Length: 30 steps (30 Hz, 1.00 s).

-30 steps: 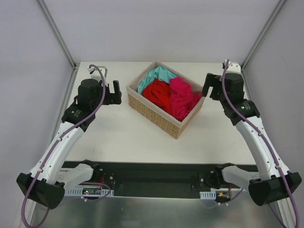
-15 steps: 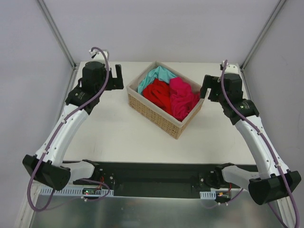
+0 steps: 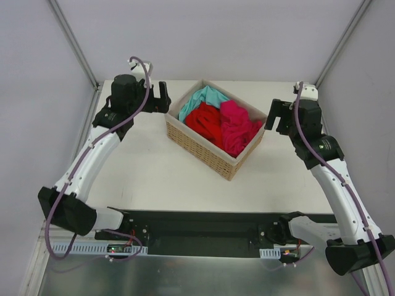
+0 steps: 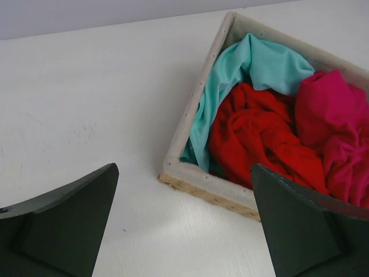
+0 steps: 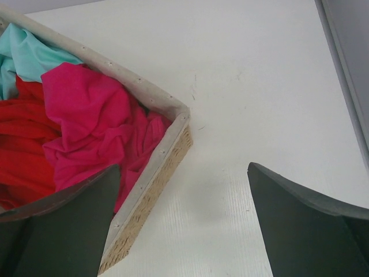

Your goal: Fold and stack the t-shirts

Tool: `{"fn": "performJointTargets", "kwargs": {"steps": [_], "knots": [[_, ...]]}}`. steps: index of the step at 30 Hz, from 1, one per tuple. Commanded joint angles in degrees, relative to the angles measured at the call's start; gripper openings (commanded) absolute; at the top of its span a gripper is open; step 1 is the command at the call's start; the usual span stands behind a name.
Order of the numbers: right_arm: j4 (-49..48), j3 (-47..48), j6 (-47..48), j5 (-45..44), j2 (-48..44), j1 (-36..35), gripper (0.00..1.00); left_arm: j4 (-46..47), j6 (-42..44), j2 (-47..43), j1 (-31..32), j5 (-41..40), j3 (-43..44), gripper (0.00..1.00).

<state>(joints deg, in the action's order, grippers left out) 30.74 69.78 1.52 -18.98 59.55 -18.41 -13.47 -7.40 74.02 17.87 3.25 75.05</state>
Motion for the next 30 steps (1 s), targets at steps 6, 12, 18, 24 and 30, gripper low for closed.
{"fn": "performJointTargets", "kwargs": {"steps": [6, 12, 18, 24, 30], "knots": [[0.20, -0.69, -0.73, 3.42, 0.04, -0.48, 0.97, -2.34, 5.02, 22.03, 0.41, 3.70, 16.09, 0.99], [0.37, -0.96, -0.64, 3.95, 0.04, -0.66, 0.97, -2.78, 3.36, 28.81, 0.41, 3.17, 16.80, 0.98], [-0.24, -0.34, -1.34, 7.47, 1.62, -0.75, 0.97, -3.05, 4.41, 31.27, 0.59, 2.56, 17.68, 0.78], [-0.24, -1.49, -2.84, 7.64, 0.40, -0.75, 0.97, -5.42, 3.18, 34.79, 0.50, -3.76, 19.35, 0.00], [-0.50, -1.84, -3.19, 8.96, -0.66, -0.92, 0.97, -11.11, -4.45, 33.48, -4.13, -14.84, 16.36, 0.00]]}}
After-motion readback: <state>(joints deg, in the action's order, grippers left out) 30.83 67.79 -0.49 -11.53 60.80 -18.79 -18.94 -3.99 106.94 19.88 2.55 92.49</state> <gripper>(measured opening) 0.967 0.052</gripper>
